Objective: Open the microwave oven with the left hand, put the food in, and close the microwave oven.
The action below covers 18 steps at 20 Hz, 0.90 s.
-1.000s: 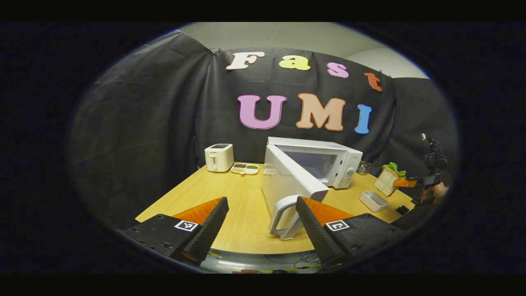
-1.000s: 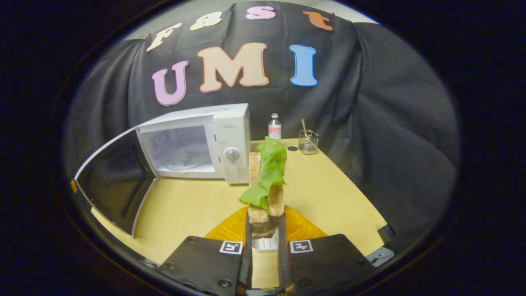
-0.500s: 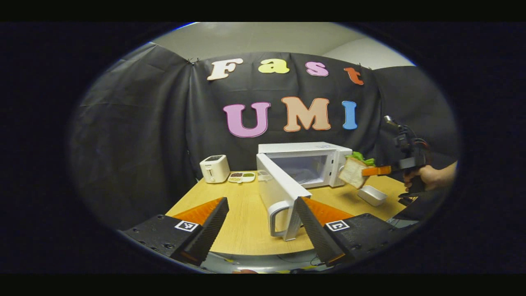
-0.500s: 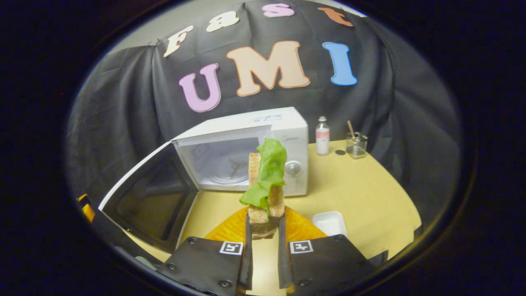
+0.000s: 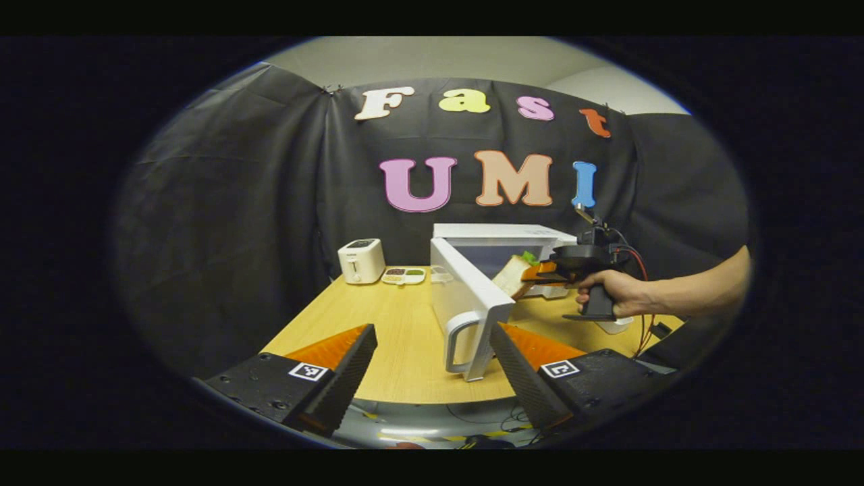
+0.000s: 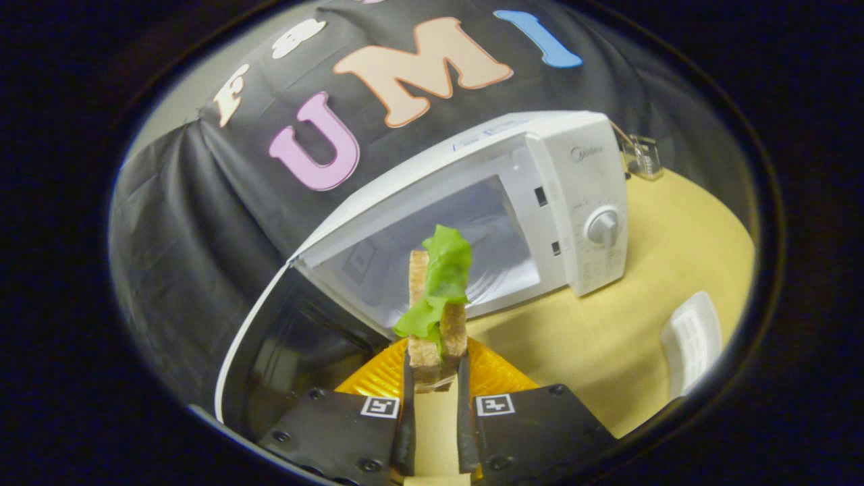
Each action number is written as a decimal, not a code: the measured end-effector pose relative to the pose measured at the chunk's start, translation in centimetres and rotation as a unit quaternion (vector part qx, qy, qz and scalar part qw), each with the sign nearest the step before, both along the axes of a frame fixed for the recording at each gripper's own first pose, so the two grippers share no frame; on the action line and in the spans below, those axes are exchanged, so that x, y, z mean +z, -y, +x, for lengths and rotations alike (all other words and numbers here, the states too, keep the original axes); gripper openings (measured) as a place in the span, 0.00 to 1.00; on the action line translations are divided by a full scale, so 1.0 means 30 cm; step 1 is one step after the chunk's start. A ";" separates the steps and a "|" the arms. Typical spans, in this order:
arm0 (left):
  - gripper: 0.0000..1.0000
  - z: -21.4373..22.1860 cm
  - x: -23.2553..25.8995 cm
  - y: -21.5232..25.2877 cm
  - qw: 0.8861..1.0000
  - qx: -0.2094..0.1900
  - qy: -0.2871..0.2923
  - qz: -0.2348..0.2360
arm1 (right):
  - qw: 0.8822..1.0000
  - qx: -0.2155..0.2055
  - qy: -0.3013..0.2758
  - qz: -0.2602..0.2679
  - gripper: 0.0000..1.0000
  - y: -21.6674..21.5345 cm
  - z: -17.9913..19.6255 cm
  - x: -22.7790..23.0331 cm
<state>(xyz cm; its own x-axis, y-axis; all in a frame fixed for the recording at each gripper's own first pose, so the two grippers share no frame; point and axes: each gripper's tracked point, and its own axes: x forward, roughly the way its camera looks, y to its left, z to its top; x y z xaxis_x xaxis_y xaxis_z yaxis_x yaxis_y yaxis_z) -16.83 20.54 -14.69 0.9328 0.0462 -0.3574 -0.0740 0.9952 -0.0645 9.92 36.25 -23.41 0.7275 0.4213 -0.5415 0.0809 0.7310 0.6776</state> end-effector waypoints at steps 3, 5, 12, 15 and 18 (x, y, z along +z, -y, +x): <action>0.99 -0.031 -0.015 -0.029 1.000 0.013 -0.010 -0.012 | 0.994 -0.059 -0.053 0.081 0.27 -0.083 0.070 -0.022; 0.98 -0.041 -0.028 -0.045 0.999 0.019 -0.016 -0.027 | 0.980 -0.106 -0.097 0.135 0.27 -0.119 0.118 -0.056; 0.96 -0.101 -0.078 -0.156 0.994 0.085 -0.041 -0.056 | 0.929 -0.240 -0.149 0.239 0.26 -0.207 0.291 -0.110; 0.96 -0.126 -0.066 -0.189 0.991 0.108 -0.045 -0.059 | 0.919 -0.269 -0.157 0.242 0.27 -0.213 0.331 -0.145; 0.96 -0.138 -0.068 -0.198 0.991 0.109 -0.050 -0.053 | 0.911 -0.293 -0.158 0.244 0.26 -0.212 0.381 -0.187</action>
<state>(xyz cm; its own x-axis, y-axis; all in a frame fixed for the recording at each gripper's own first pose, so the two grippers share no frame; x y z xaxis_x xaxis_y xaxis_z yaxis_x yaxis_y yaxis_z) -20.98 26.49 -16.74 0.8645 0.2002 -0.4610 -0.2977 0.9430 -0.1488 21.35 42.61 -29.01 0.7458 0.2569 -0.6146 0.6073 0.1170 0.7858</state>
